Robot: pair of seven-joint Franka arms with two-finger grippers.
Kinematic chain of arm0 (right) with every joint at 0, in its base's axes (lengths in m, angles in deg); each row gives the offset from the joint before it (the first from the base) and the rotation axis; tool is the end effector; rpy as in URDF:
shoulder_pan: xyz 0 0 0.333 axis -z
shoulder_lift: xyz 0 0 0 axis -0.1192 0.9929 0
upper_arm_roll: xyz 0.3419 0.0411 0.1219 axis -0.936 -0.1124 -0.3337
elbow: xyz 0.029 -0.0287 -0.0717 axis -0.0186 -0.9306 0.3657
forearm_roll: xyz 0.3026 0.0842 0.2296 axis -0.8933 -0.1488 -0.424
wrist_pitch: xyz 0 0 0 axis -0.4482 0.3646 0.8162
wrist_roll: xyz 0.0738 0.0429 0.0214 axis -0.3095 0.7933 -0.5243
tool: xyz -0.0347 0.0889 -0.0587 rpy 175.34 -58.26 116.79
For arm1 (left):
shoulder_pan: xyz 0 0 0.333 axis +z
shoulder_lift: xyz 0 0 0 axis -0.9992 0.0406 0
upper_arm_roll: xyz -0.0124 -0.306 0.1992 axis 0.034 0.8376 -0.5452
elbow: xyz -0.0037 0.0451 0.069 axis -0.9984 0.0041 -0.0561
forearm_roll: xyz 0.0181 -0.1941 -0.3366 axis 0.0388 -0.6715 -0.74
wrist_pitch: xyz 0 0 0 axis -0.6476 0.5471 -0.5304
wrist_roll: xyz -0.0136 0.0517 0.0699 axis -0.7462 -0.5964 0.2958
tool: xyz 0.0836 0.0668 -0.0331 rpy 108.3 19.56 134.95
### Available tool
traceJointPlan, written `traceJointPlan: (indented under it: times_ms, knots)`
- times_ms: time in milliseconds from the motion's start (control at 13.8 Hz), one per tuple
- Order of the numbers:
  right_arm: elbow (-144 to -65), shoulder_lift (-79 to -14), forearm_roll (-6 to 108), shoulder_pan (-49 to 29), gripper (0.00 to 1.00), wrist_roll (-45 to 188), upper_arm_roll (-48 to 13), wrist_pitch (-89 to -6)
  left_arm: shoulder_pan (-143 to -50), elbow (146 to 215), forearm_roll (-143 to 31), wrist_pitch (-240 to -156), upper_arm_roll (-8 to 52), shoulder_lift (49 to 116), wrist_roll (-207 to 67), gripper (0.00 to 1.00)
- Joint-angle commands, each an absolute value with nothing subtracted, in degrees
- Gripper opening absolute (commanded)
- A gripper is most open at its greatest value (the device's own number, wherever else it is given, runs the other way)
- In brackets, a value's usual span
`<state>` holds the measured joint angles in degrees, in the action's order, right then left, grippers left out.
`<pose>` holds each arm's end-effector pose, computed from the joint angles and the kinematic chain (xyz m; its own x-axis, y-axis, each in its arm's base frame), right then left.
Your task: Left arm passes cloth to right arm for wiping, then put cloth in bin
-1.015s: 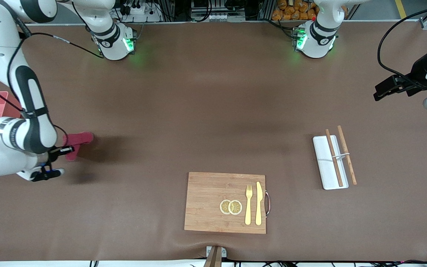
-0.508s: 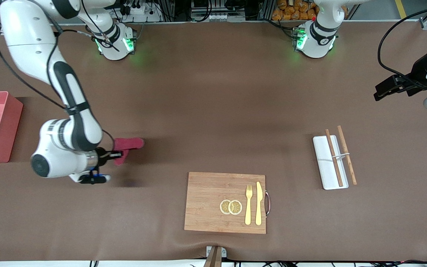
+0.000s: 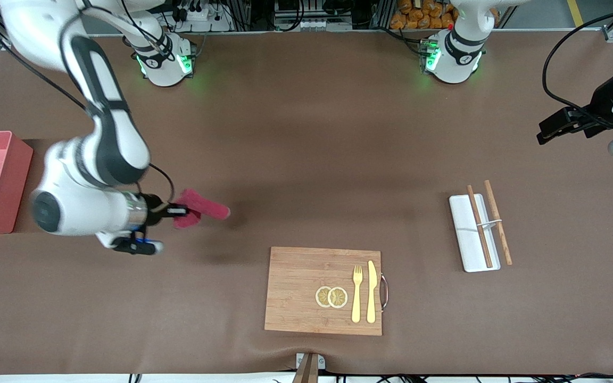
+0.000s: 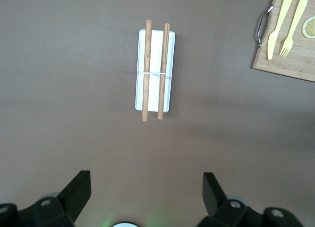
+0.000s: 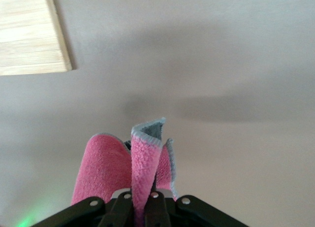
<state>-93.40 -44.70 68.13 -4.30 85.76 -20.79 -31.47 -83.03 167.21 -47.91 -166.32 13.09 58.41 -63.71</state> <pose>0.6614 0.1437 0.4276 0.9534 -0.0584 -0.2959 -0.1378 -0.9570 -0.2551 0.5492 -0.0442 0.6779 0.9881 0.1463 -0.0479 0.1466 -0.9892 0.0046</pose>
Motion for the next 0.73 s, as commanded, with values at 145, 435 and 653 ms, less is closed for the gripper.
traceJointPlan:
  times_ms: [145, 435, 653]
  knots:
    - [-94.9, -54.7, 77.9, 0.5, 0.0, 84.6, -18.8, -20.3, -82.6, 168.6, -48.9, -166.2, 13.0, 56.7, -64.9, 1.0]
    - [-93.3, -55.4, 82.7, 9.7, 0.0, 71.6, -18.7, -14.0, -82.6, 168.6, -48.9, -166.2, 13.0, 56.7, -64.9, 1.0]
    - [-93.1, -55.3, 89.4, 15.8, 0.0, 64.3, -18.7, -12.5, -82.6, 168.6, -48.9, -166.3, 13.0, 56.7, -64.9, 1.0]
